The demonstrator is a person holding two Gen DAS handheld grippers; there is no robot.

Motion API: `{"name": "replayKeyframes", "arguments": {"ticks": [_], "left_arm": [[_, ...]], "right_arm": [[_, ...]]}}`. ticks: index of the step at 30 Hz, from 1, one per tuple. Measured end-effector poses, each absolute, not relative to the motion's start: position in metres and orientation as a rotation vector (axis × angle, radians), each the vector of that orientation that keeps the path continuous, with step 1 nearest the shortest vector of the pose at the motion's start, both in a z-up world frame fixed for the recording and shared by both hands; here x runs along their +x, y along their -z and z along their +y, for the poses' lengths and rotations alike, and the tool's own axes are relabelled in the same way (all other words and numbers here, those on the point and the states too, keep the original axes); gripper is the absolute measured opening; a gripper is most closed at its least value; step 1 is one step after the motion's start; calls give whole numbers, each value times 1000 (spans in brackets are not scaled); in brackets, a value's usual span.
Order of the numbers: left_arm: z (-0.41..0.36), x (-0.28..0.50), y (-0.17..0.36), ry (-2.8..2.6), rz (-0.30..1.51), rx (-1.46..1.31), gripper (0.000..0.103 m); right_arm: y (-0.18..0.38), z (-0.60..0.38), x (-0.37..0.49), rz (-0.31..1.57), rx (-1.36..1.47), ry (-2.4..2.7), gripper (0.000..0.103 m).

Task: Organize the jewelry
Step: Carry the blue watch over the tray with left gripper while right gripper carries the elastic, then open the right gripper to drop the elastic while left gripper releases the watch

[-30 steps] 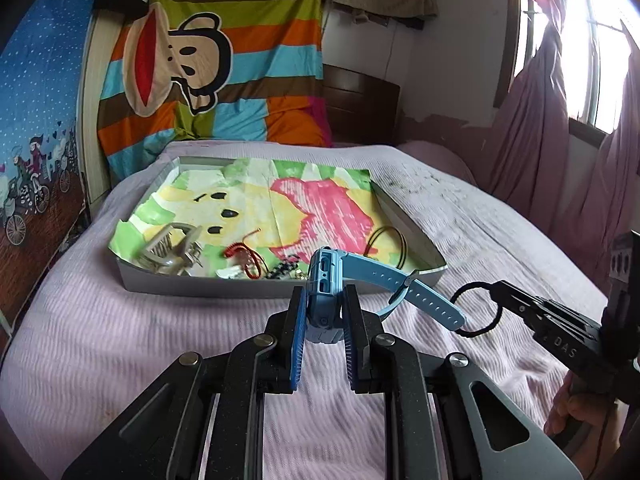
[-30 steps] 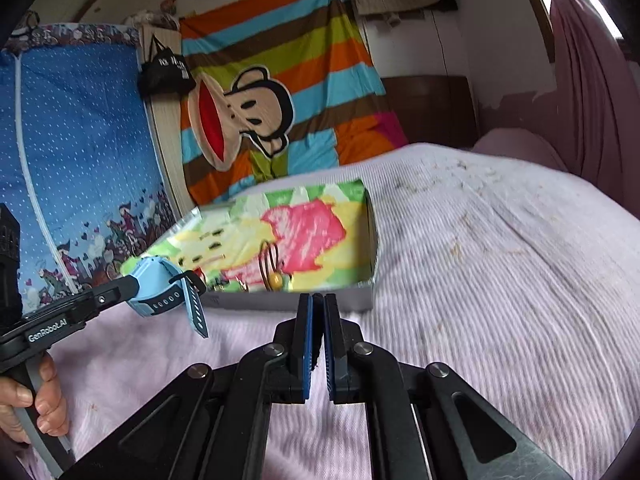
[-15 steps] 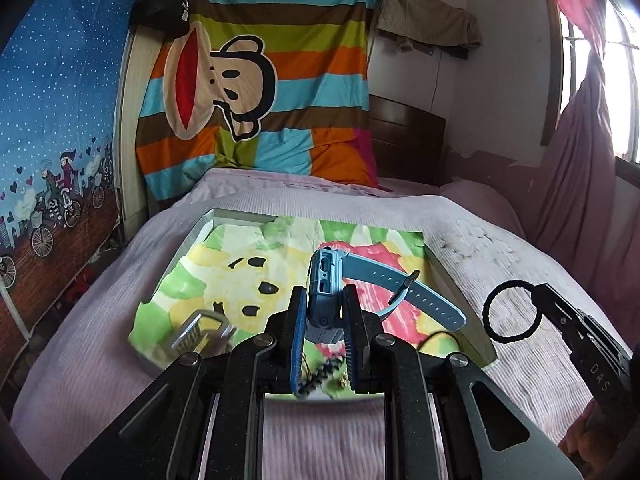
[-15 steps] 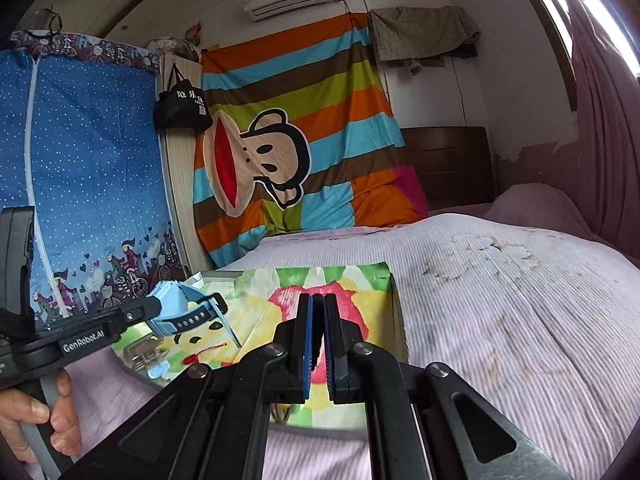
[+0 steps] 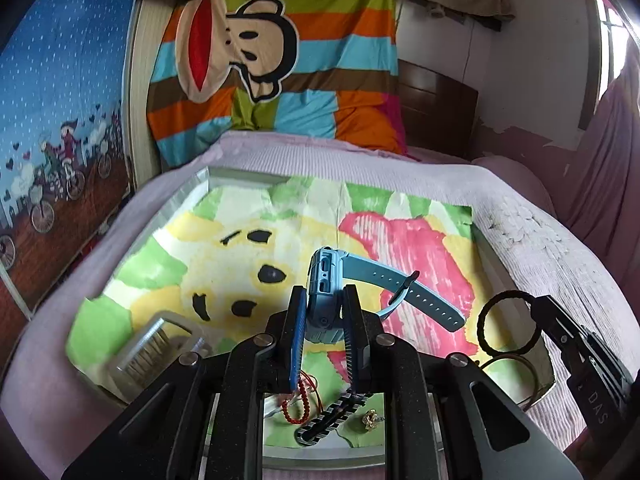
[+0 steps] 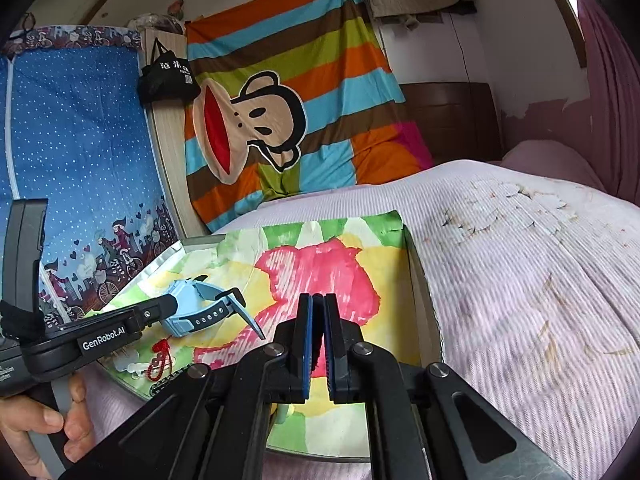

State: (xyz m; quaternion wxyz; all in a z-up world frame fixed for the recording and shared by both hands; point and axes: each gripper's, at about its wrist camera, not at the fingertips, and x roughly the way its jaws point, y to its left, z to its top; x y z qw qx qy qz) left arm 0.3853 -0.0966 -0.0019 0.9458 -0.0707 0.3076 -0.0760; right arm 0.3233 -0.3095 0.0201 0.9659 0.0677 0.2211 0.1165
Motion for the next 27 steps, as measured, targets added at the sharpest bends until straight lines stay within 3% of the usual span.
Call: {"name": "replayKeyframes", "arguments": {"ticks": [18,24,27], "left_arm": [[-105,392,12,151,656,-119,15],[-107,390,15,160,648,-112,17],[-105,388,14,162,641,-118,31]], "right_arm": [[-5,-316,337,556,157,-188,7],[-5,-317,336,553,150,-177,23],[-7,-317,334,546,139,-168,28]]}}
